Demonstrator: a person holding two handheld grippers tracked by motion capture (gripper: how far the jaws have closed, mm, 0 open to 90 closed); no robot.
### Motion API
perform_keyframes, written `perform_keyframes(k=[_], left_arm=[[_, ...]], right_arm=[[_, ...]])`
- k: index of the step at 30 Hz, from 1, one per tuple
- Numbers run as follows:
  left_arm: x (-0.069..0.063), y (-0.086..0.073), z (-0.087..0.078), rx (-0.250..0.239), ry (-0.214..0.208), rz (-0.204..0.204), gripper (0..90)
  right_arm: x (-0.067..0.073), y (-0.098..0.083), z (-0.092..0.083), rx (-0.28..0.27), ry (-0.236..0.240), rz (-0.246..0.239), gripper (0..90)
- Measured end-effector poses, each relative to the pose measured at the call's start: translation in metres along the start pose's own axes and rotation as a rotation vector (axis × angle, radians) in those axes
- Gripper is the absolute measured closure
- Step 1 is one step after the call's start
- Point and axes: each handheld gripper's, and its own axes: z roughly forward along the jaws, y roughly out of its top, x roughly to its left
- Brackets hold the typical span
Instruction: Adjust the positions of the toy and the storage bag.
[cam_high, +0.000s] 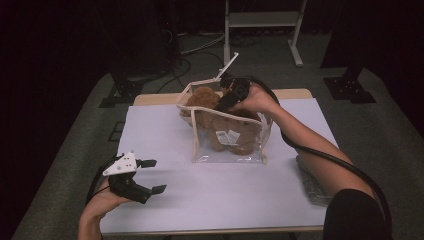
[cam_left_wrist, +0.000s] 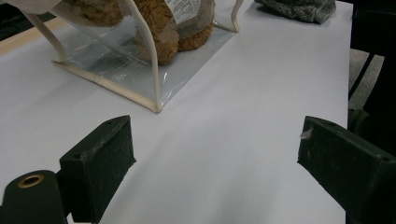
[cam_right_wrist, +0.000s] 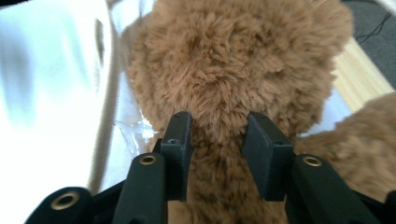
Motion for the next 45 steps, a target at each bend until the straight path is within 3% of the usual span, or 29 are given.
perform_keyframes(k=[9, 25, 45], left_arm=[[0.001, 0.001, 0.001, -0.007, -0.003, 0.001, 9.5], [-0.003, -0.003, 0.001, -0.005, -0.004, -0.005, 9.4], [-0.004, -0.004, 0.0, -0.003, -0.001, -0.011, 9.4]], right_arm=[[-0.001, -0.006, -0.029, -0.05, 0.007, 0.031, 52.3], [-0.001, -0.043, -0.09, -0.167, -0.014, 0.072, 48.4], [0.003, -0.087, -0.126, -0.249, -0.03, 0.128, 47.4]])
